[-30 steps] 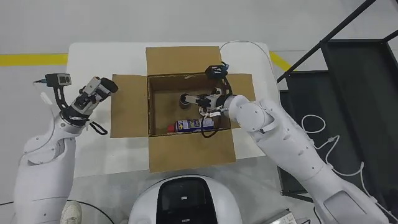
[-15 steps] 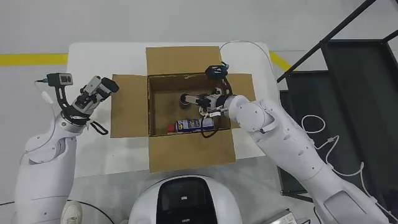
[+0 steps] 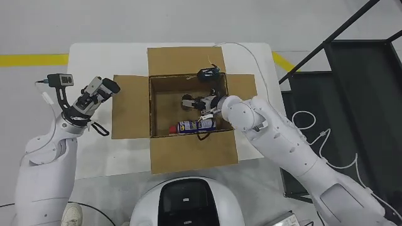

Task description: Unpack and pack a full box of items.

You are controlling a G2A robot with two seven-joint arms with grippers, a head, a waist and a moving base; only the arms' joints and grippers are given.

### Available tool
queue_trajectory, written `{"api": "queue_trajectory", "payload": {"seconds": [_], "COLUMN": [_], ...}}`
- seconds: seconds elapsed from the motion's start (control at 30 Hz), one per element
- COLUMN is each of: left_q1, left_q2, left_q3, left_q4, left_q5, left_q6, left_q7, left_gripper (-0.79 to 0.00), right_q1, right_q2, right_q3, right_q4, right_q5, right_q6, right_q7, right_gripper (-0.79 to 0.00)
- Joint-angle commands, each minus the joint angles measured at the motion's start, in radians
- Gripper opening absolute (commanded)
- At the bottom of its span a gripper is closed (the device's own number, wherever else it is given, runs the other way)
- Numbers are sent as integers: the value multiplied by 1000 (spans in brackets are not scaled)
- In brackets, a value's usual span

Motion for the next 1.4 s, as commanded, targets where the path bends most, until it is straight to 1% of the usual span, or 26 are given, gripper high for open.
{"api": "queue_trajectory", "payload": {"seconds": [0.0,0.13,0.33,0.63,0.9,0.97,1.07,1.1,1.13,1.17,1.23,1.27,1.3,1.37], "left_q1": [0,0,0,0,0,0,0,0,0,0,0,0,0,0], "left_q2": [0,0,0,0,0,0,0,0,0,0,0,0,0,0], "left_q3": [0,0,0,0,0,0,0,0,0,0,0,0,0,0], "left_q4": [0,0,0,0,0,0,0,0,0,0,0,0,0,0], "left_q5": [0,0,0,0,0,0,0,0,0,0,0,0,0,0], "left_q6": [0,0,0,0,0,0,0,0,0,0,0,0,0,0], "left_q7": [0,0,0,0,0,0,0,0,0,0,0,0,0,0], "left_gripper": [0,0,0,0,0,0,0,0,0,0,0,0,0,0], "right_q1": [42,103,158,210,239,243,246,247,247,244,241,238,236,229], "right_q2": [-19,-65,-124,-195,-249,-260,-275,-279,-283,-287,-293,-295,-298,-301], "right_q3": [-51,-145,-228,-277,-301,-304,-306,-308,-310,-311,-313,-313,-312,-308], "right_q4": [38,115,238,390,496,515,540,547,551,554,559,559,559,551], "right_q5": [-21,-50,-48,-22,-15,-16,-19,-25,-29,-32,-44,-48,-53,-63], "right_q6": [27,81,98,100,106,113,120,124,128,130,136,140,143,149], "right_q7": [-4,-26,-73,-121,-152,-160,-166,-166,-166,-167,-170,-171,-172,-174], "right_gripper": [0,0,0,0,0,-31,-172,-262,-403,-453,-610,-727,-785,-785]}}
